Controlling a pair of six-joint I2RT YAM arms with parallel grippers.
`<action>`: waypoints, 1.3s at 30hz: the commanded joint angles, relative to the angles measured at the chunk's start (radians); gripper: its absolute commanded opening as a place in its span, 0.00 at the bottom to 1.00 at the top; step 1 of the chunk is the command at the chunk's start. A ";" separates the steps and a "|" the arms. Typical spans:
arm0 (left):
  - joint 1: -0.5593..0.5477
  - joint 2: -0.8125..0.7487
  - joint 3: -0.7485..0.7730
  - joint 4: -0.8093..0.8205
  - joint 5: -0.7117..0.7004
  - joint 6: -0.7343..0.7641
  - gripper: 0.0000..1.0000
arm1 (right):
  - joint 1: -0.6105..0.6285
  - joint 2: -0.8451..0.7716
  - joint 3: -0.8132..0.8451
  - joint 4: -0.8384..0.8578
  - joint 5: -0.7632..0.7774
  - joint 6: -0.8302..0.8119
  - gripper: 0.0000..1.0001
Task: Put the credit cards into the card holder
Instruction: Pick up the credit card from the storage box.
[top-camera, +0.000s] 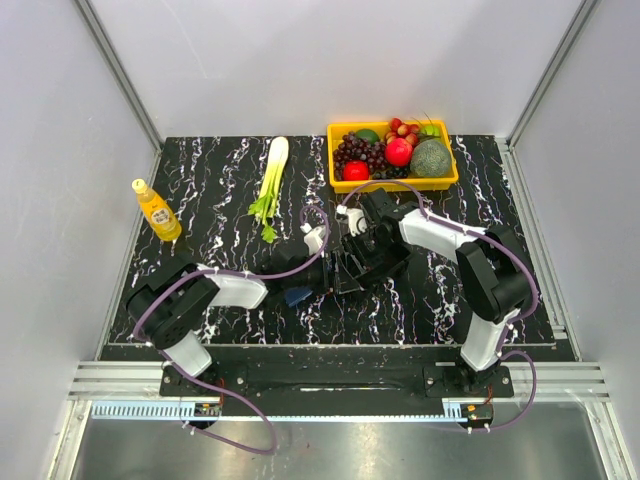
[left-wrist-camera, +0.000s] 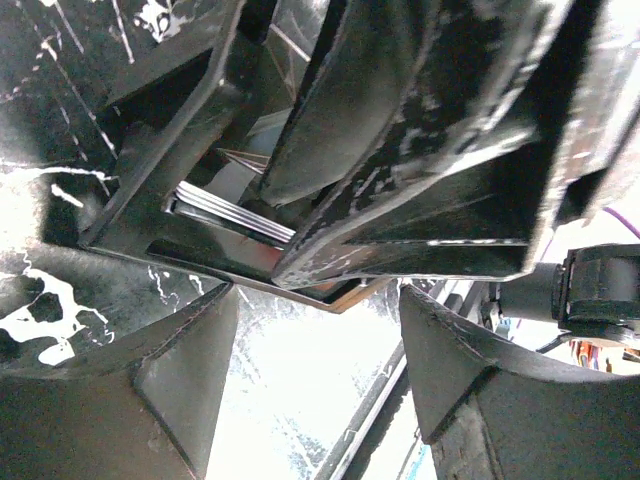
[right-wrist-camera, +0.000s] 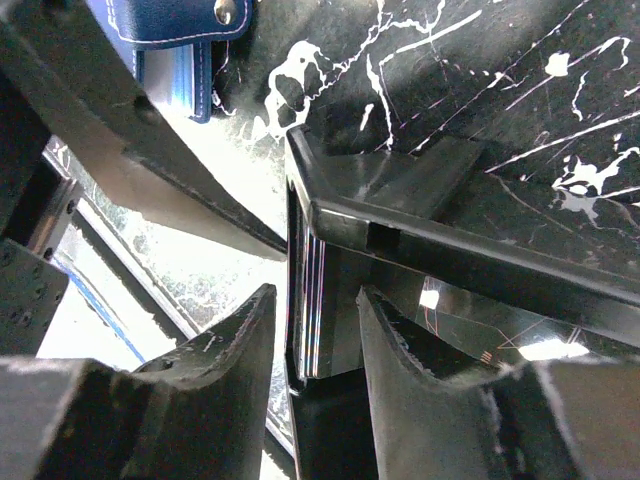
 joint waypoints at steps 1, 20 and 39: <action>0.000 -0.072 0.036 0.192 -0.013 0.014 0.68 | 0.012 0.012 -0.010 -0.014 0.026 0.014 0.46; 0.006 -0.076 0.033 0.185 -0.024 0.012 0.68 | 0.012 -0.060 -0.027 0.024 -0.056 0.037 0.14; 0.008 -0.081 0.029 0.151 -0.044 0.019 0.68 | 0.003 -0.118 -0.030 0.029 -0.054 0.048 0.11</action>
